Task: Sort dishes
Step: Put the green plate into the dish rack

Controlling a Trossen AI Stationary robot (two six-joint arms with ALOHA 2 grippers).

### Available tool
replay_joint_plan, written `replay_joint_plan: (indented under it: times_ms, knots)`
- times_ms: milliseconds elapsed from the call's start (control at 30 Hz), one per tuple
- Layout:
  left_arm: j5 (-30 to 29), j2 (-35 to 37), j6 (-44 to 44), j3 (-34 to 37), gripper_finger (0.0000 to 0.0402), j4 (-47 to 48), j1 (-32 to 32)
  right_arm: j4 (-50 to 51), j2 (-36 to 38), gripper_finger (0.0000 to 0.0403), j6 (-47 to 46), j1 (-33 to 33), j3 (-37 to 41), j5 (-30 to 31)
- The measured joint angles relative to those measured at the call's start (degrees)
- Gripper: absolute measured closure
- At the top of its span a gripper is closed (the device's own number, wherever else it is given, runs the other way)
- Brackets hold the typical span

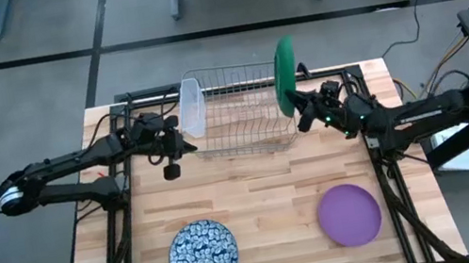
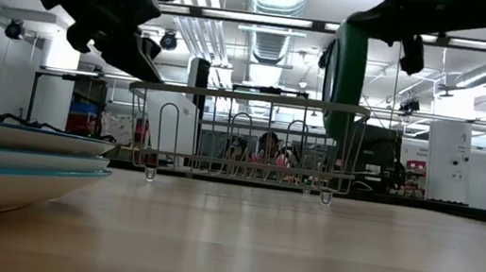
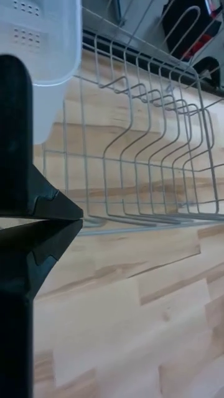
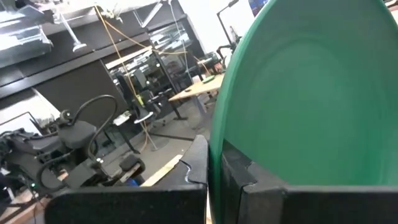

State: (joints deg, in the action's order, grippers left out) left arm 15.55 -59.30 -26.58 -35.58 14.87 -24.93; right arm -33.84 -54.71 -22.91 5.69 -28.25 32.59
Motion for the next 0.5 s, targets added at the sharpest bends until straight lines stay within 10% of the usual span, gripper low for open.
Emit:
replay_joint_plan:
  times_ms: [500]
  knots:
    - [5.5,-8.0,6.1,-2.2,0.0401,-1.2,-0.2,4.1,1.2,0.0403,-0.8,1.1,0.7,-0.2]
